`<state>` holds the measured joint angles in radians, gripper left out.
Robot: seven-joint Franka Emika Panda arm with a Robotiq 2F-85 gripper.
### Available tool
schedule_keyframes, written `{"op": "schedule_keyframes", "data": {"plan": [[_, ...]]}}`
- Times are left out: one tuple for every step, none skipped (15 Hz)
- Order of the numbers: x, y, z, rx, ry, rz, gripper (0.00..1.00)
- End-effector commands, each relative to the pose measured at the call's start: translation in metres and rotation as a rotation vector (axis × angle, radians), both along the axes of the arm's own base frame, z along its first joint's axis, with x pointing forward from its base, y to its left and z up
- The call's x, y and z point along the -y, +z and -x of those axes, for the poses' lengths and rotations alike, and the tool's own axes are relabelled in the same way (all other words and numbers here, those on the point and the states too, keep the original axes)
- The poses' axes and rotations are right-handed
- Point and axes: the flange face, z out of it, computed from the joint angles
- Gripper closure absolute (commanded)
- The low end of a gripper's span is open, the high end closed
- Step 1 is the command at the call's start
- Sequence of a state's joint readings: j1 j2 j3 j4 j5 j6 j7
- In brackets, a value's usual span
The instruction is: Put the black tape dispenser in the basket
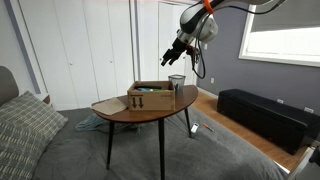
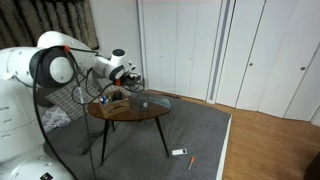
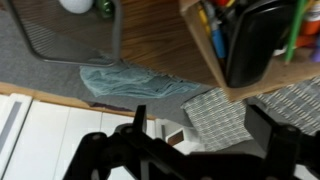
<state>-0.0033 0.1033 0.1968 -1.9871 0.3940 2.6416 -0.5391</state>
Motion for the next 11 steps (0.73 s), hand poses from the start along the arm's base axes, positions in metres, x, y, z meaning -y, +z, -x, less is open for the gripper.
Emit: {"op": "schedule_keyframes", "data": {"plan": [[-0.01, 0.05, 0.047, -0.127, 0.07, -0.035, 0.0], [-0.011, 0.064, 0.059, -0.157, 0.087, -0.038, 0.0], [-0.01, 0.076, 0.072, -0.199, 0.098, -0.026, 0.0], [-0.007, 0.088, 0.082, -0.229, 0.114, -0.031, 0.0], [-0.002, 0.097, 0.09, -0.25, 0.113, -0.013, 0.0], [0.002, 0.105, 0.095, -0.246, 0.143, -0.01, 0.0], [-0.006, 0.093, 0.079, -0.226, 0.127, -0.016, 0.0], [-0.002, 0.102, 0.087, -0.232, 0.131, -0.017, 0.0], [0.001, 0.108, 0.091, -0.232, 0.132, -0.018, 0.0], [0.002, 0.11, 0.092, -0.234, 0.132, -0.019, 0.0], [0.003, 0.109, 0.092, -0.235, 0.132, -0.019, 0.0]]}}
